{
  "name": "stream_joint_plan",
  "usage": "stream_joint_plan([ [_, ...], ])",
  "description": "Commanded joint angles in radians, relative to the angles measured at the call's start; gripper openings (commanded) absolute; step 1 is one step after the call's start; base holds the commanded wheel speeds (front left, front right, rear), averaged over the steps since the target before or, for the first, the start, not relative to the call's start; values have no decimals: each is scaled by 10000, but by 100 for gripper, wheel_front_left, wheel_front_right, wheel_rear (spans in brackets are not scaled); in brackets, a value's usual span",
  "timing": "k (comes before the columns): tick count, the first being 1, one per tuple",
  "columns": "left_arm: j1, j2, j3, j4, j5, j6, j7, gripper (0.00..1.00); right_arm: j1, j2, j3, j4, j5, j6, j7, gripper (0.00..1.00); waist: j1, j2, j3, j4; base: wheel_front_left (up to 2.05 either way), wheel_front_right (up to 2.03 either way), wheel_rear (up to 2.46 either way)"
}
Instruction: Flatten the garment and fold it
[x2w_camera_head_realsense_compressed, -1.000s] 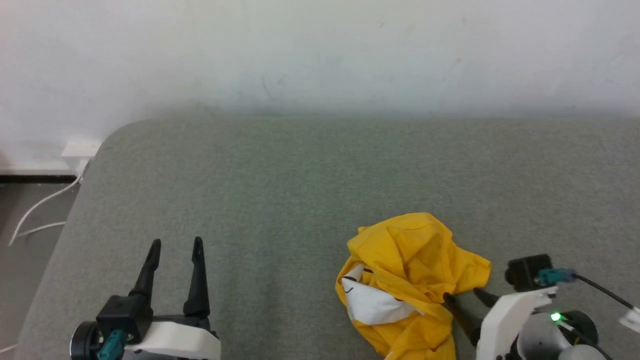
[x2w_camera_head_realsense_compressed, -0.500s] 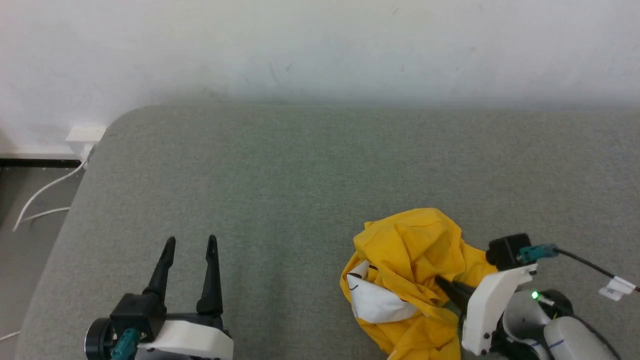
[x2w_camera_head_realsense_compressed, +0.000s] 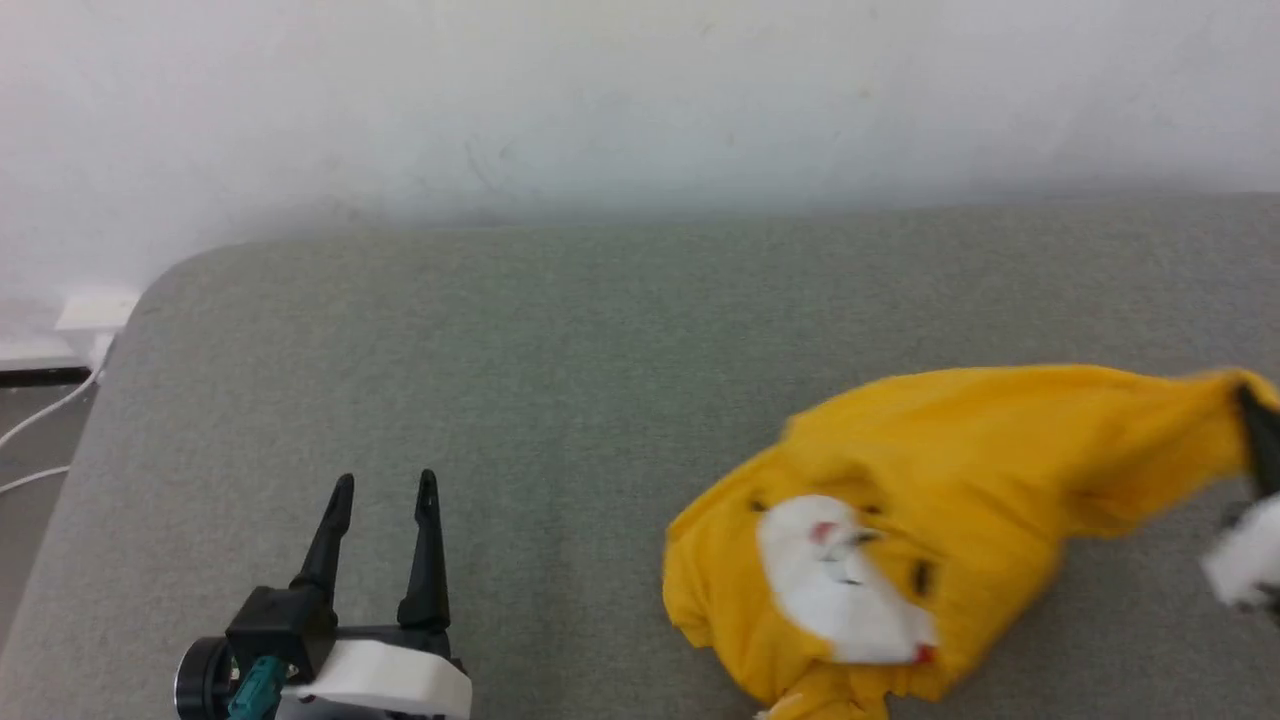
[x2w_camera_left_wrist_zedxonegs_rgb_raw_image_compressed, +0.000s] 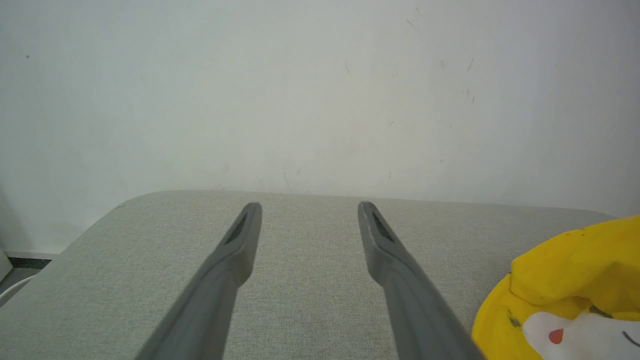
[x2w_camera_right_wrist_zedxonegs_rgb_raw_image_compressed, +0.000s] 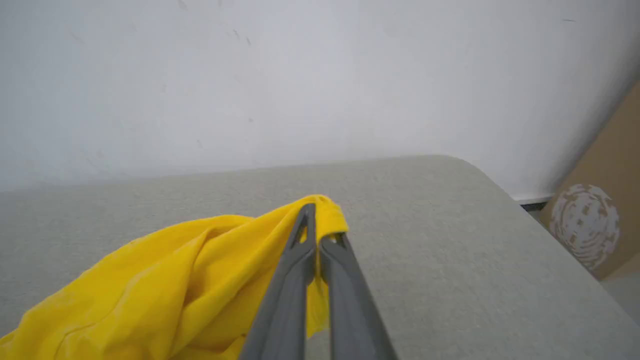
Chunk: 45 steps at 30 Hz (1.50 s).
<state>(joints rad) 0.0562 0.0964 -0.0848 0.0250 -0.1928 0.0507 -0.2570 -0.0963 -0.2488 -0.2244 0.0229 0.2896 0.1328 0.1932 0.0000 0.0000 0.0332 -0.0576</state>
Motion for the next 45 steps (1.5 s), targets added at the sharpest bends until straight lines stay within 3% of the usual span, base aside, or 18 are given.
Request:
stream_joint_plan([
  [1,-55,-46,49,30,48,-89,-47,100,391,206,-649,-7,-239,-21,-8,0,0,0,4,-178,0,0,0],
  [6,-99,-104,86,94,104,-158,-47,100,1299,1076,-3553,547,-1056,-21,135,0,0,0,105,-333,0,0,0],
  [9,-145,-129,104,149,142,-192,-47,100,1509,1381,-4365,1377,-1427,-21,-133,0,0,0,156,-387,0,0,0],
  [10,-165,-137,113,171,152,-202,-47,100,1521,1463,-4381,1751,-1471,-21,-214,5,0,0,168,-397,0,0,0],
  [11,-181,-144,127,198,158,-215,-47,100,1478,1545,-4318,2086,-1401,-21,-294,48,0,0,173,-408,0,0,0],
  [12,-192,-150,141,223,167,-226,-47,100,1415,1593,-4225,2323,-1321,-21,-458,100,0,0,174,-417,0,0,0],
  [18,-192,-189,198,312,234,-257,-47,100,865,1417,-3812,2352,-1186,-21,-2068,100,0,0,55,-435,0,0,0],
  [22,-166,-208,207,331,263,-273,-47,100,635,1160,-2643,1997,-1033,-21,-1956,100,0,0,-10,-424,0,0,0],
  [30,-255,-278,97,422,305,-346,-47,100,295,119,1540,1372,-118,-21,1514,100,0,0,4,-293,0,0,0],
  [36,-336,-333,10,461,316,-366,-47,100,324,-625,2708,1395,178,-21,3837,100,0,0,127,-172,0,0,0],
  [38,-340,-348,-4,457,317,-362,-47,100,319,-755,2711,1400,170,-21,4169,36,0,0,155,-165,0,0,0],
  [39,-336,-354,-6,460,318,-363,-47,100,316,-804,2677,1396,138,-21,4229,0,0,0,165,-168,0,0,0],
  [45,-320,-382,36,418,343,-347,-47,100,64,-634,1499,1026,-181,-21,3374,0,0,0,252,-398,0,0,0],
])
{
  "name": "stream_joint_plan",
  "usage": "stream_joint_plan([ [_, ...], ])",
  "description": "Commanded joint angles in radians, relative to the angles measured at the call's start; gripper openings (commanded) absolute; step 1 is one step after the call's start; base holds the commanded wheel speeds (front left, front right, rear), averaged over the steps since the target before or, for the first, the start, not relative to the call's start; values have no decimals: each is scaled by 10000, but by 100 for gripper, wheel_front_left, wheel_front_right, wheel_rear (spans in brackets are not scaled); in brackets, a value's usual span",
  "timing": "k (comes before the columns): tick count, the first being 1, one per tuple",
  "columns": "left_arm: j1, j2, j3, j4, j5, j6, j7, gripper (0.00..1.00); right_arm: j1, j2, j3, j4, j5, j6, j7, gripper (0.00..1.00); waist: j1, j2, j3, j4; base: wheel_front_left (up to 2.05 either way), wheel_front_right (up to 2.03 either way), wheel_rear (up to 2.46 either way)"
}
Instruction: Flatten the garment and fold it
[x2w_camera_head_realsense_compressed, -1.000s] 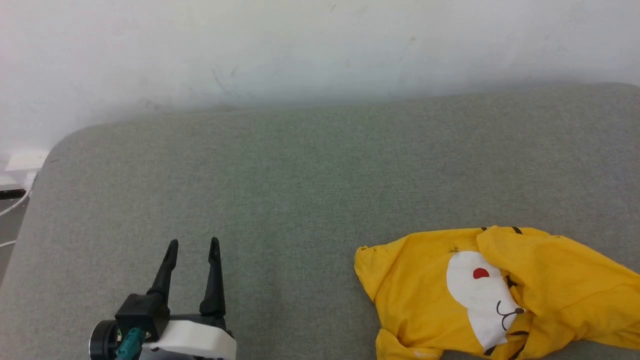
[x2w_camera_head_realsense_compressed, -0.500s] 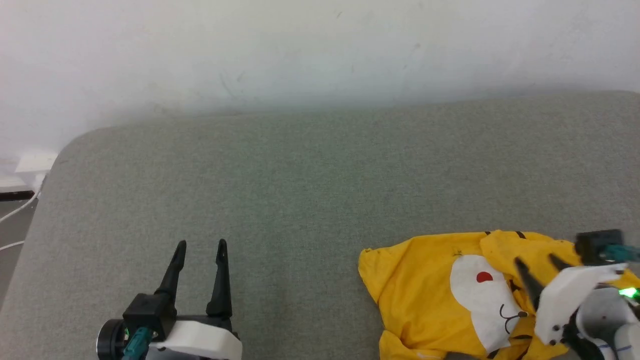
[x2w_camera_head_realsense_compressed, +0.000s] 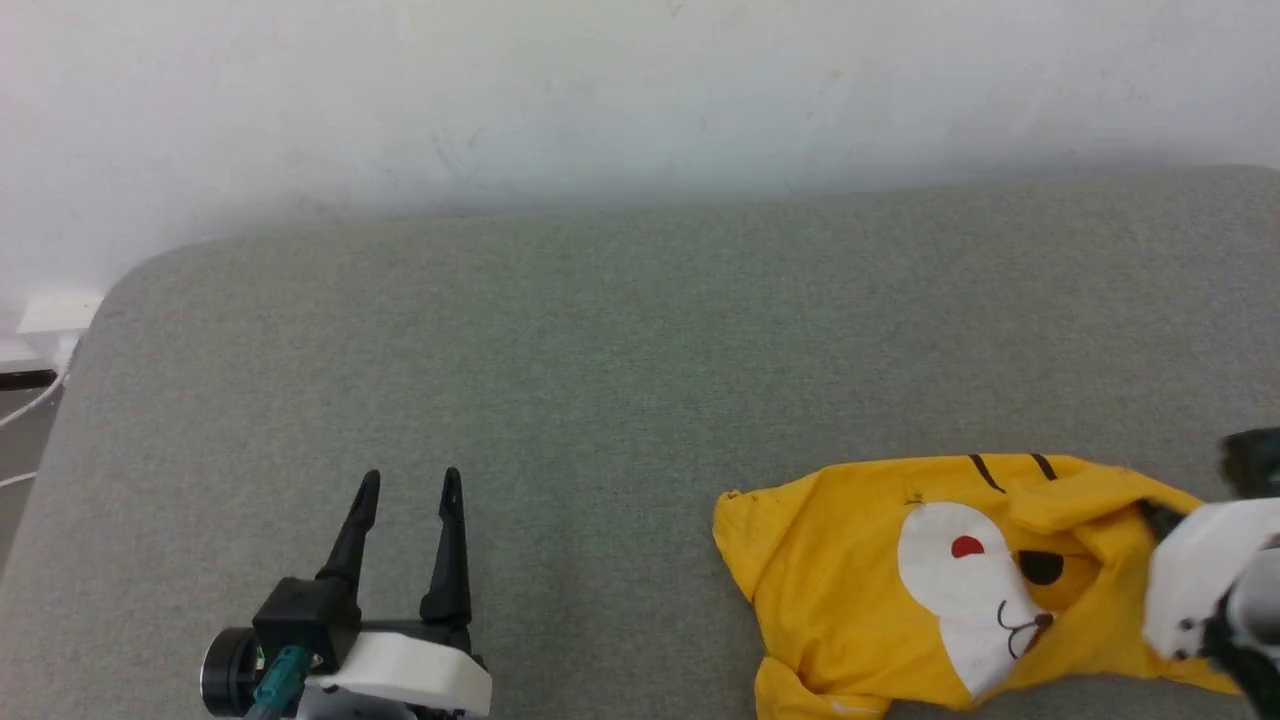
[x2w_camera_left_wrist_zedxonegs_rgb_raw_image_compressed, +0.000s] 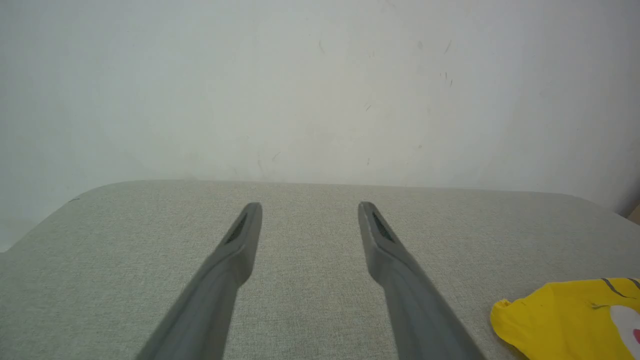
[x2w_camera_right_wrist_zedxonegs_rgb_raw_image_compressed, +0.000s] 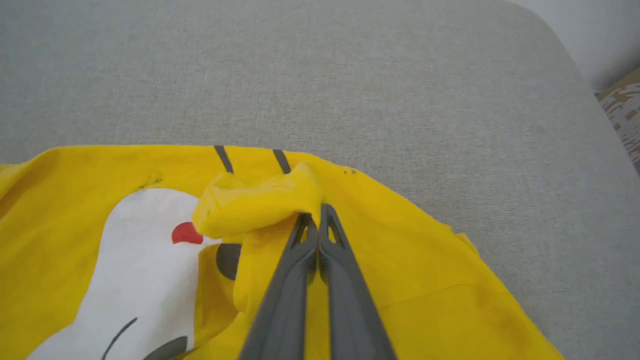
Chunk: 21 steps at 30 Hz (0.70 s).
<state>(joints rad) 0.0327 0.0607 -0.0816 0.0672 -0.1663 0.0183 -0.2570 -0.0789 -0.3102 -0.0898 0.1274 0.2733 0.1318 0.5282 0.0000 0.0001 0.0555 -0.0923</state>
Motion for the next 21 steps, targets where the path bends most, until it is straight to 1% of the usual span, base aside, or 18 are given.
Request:
stream_joint_plan([
  [1,-104,-28,8,0,85,-29,-47,100,-144,82,-207,-71,-73,-11,-120,0,0,-1,47,-103,0,0,0],
  [4,-158,-40,-3,21,95,-44,-47,100,-126,429,-1820,-133,-332,-11,-679,0,0,-1,47,-227,0,0,0],
  [7,-178,-55,-47,39,85,-33,-47,100,48,903,-3776,120,-574,-11,-1162,0,0,-1,23,-340,0,0,0],
  [10,-177,-66,-82,81,56,-39,-47,100,283,1350,-5366,856,-811,-11,-1475,0,0,-1,3,-440,0,0,0],
  [12,-166,-72,-111,96,51,-39,-47,100,418,1577,-6029,1521,-973,-11,-1645,0,0,-1,10,-503,0,0,0],
  [13,-171,-74,-115,100,50,-34,-47,100,417,1699,-6255,1856,-996,-11,-1782,17,0,-1,29,-541,0,0,0],
  [14,-182,-76,-113,97,53,-28,-47,100,397,1799,-6399,2188,-1015,-11,-1948,39,0,-1,46,-582,0,0,0],
  [15,-196,-78,-115,97,62,-26,-47,100,354,1879,-6482,2506,-1014,-11,-2132,84,0,-1,72,-617,0,0,0],
  [16,-215,-80,-116,100,72,-22,-47,100,278,1948,-6536,2787,-966,-11,-2365,100,0,-1,91,-646,0,0,0],
  [18,-256,-82,-123,110,89,-29,-47,100,146,1975,-6566,3124,-1002,-11,-3103,100,0,-1,121,-687,0,0,0],
  [21,-280,-85,-112,115,114,-28,-47,100,-87,1970,-6661,3201,-1047,-11,-4594,100,0,-1,127,-746,0,0,0],
])
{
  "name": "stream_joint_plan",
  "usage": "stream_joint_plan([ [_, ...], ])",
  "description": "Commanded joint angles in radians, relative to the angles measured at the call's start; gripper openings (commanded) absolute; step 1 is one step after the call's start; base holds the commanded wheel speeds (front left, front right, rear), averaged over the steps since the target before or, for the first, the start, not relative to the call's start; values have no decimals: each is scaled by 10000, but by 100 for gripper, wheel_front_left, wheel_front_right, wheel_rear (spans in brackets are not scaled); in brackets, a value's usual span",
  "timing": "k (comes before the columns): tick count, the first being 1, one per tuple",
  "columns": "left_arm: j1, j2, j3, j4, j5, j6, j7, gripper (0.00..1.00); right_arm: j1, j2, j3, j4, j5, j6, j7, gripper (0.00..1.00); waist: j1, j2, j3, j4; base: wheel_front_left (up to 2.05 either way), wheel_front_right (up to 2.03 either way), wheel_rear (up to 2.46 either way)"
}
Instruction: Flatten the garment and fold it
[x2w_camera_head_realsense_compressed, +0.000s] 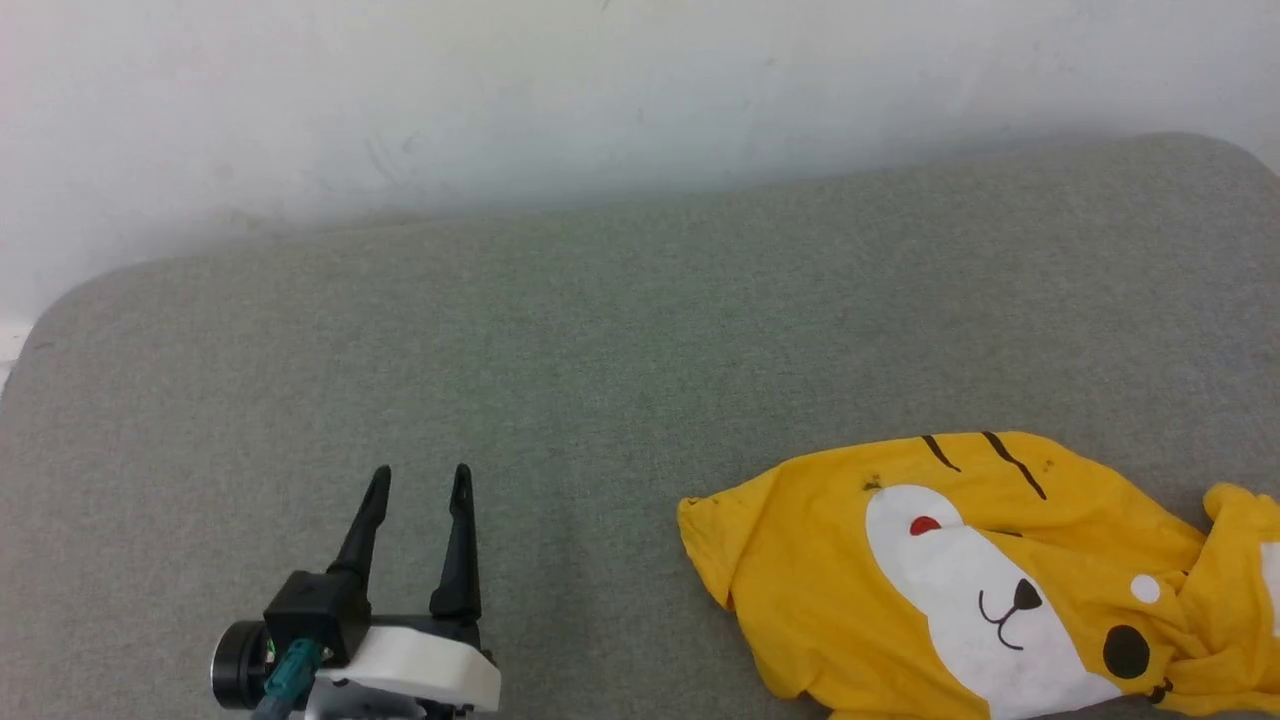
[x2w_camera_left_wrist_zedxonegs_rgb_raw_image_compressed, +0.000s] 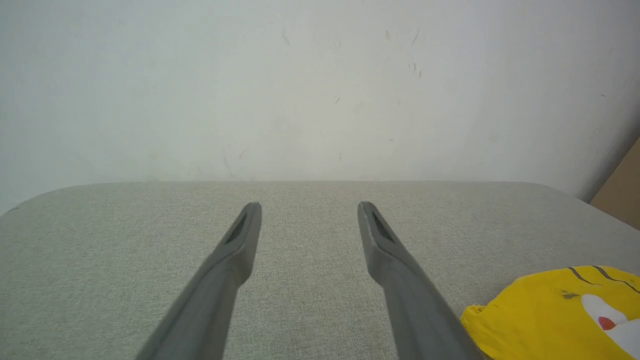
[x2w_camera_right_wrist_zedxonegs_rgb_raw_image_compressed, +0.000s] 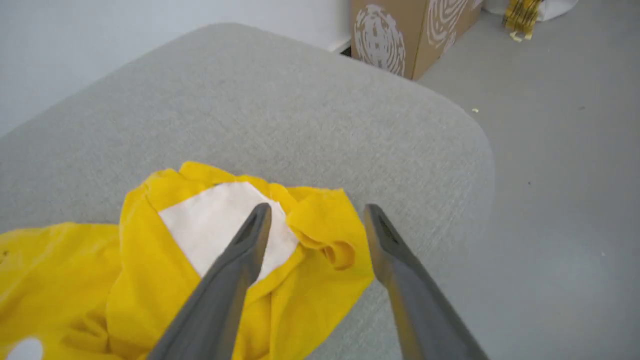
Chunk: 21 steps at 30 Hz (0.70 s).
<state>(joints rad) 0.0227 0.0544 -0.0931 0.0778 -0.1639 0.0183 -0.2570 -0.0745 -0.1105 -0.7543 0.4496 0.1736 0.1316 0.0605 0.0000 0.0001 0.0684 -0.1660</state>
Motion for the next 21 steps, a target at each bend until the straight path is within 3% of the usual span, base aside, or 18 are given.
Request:
stream_joint_plan([
  [1,-175,-22,6,13,100,-29,-47,100,-177,-39,-19,-83,-90,-9,-420,100,0,-1,-8,-17,0,0,0],
  [5,-127,-21,88,39,148,-31,-47,100,-161,-96,457,-627,-369,-9,-2004,100,0,-1,-102,-66,0,0,0],
  [9,-25,-18,180,90,188,3,-47,100,133,-49,1632,-1534,-662,-9,-2587,100,0,-1,-273,-148,0,0,0],
  [14,-66,0,180,237,254,-12,-47,100,774,243,3347,-3146,-1074,-9,-2606,100,0,-1,-483,-210,0,0,0],
  [21,-693,1,-344,783,429,-268,34,100,2067,519,5636,-5417,-1232,-9,-1840,100,0,-1,-630,-268,0,0,0],
])
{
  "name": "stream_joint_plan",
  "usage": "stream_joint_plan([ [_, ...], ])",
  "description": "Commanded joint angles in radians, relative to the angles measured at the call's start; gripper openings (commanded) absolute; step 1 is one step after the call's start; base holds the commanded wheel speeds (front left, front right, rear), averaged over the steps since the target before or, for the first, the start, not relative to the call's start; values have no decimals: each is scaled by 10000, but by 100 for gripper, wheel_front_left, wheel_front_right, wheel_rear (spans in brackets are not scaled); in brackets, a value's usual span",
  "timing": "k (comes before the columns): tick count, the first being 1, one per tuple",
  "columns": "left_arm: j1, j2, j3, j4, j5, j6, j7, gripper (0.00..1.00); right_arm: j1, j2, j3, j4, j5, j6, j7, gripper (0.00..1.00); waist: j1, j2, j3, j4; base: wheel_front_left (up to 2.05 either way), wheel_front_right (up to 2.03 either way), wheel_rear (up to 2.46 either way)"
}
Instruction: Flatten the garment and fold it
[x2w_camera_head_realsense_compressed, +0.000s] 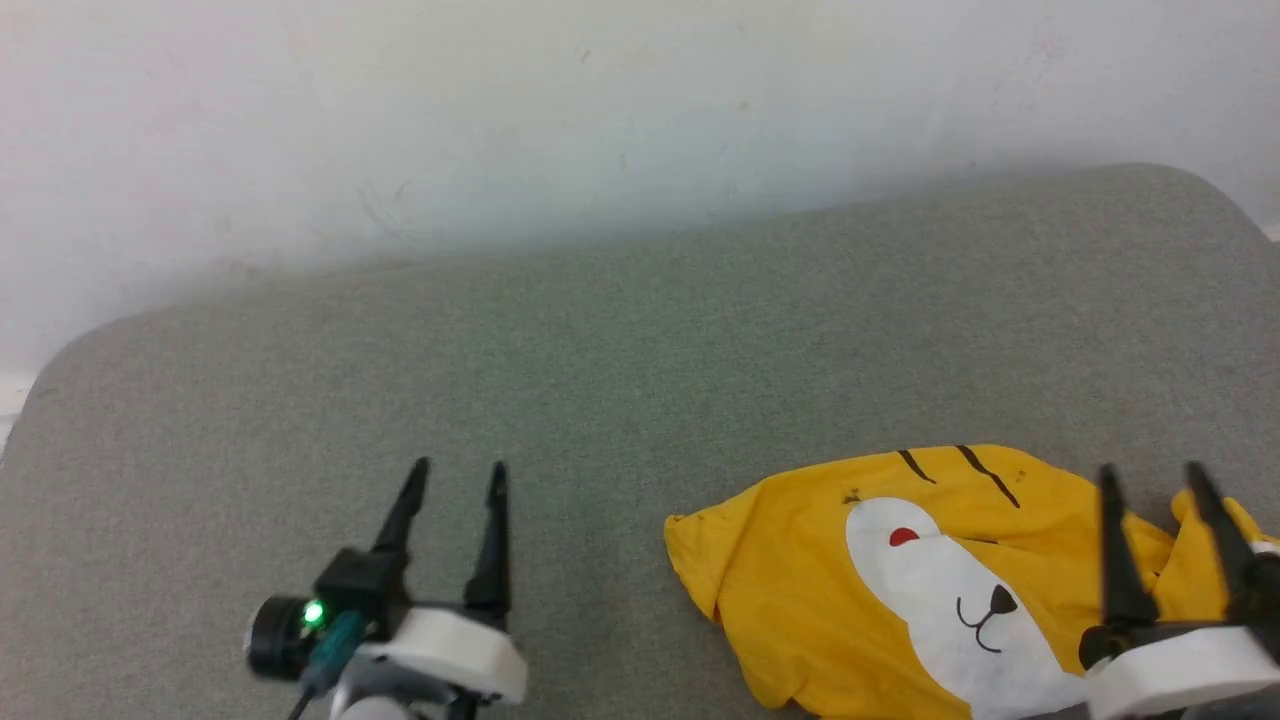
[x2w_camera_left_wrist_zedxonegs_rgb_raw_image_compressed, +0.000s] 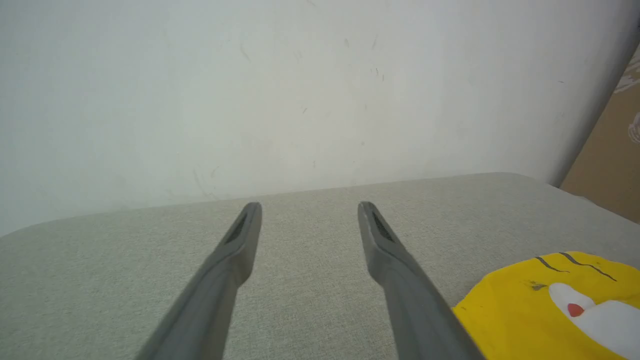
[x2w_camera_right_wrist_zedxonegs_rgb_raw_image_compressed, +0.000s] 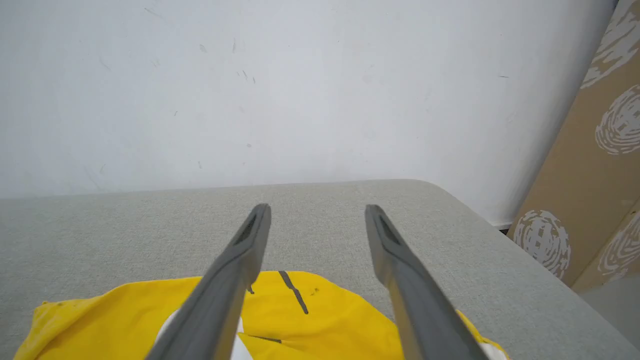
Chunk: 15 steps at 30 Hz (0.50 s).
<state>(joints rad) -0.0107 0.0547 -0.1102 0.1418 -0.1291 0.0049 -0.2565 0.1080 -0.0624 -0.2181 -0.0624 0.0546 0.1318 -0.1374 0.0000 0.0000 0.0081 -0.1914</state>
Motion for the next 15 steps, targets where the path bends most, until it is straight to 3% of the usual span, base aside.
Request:
stream_joint_plan([
  [1,-540,-6,-357,290,124,-212,128,100,393,50,532,-531,-25,-11,261,100,0,0,-31,-21,0,0,0],
  [8,-2309,-38,-2201,1692,188,-805,1235,100,919,87,1770,-1748,-9,-11,808,100,0,0,213,-301,0,0,0],
  [15,-3933,-42,-4138,3501,-529,-1164,2792,100,813,-13,2549,-1969,43,-11,961,100,0,0,491,-778,0,0,0],
])
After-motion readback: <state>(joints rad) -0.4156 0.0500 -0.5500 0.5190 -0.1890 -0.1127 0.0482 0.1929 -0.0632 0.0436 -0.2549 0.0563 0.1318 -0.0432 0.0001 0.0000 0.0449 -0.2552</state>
